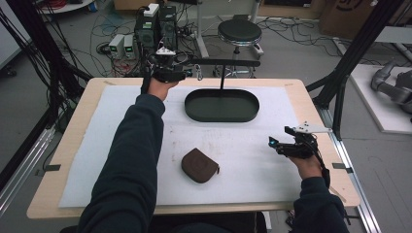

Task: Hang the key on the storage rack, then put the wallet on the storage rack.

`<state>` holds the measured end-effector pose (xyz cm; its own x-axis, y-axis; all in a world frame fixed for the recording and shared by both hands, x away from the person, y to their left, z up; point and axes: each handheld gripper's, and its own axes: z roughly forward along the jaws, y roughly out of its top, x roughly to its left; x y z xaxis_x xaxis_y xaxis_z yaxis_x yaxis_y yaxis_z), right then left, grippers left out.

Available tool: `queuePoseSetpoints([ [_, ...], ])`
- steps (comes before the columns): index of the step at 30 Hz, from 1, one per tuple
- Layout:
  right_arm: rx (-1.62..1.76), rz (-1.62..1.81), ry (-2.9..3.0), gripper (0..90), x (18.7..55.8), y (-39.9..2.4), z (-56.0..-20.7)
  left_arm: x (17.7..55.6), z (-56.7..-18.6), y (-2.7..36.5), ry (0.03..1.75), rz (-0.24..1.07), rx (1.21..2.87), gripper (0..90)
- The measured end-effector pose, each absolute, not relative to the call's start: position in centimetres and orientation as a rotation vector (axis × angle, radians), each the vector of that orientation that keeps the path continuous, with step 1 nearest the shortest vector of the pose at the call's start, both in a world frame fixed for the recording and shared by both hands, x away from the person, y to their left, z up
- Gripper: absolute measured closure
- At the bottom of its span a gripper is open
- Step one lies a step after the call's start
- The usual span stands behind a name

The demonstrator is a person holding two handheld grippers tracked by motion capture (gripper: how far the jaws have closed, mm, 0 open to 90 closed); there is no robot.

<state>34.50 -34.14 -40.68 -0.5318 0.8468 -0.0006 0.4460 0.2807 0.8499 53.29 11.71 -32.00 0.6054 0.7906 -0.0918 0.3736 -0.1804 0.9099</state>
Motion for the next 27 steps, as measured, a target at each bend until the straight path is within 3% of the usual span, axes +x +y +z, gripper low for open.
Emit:
queuePoseSetpoints([
  [4, 1.146, 1.172, 2.095, 19.4, 34.5, -33.9, -40.5, 50.5, -32.1, 13.7, 0.942, 0.514, 1.729, 38.7],
  [9, 1.128, 1.163, 2.110, 19.4, 34.8, -33.1, -40.5, 46.1, -32.6, 15.9, 0.896, 0.531, 1.643, 17.0],
  [17, 1.112, 1.159, 2.120, 19.4, 34.8, -32.4, -40.4, 41.1, -34.2, 18.4, 0.825, 0.568, 1.622, 17.3],
  [27, 1.068, 1.215, 2.142, 19.3, 34.2, -30.9, -40.1, 38.0, -36.3, 20.6, 0.871, 0.583, 1.624, 17.0],
])
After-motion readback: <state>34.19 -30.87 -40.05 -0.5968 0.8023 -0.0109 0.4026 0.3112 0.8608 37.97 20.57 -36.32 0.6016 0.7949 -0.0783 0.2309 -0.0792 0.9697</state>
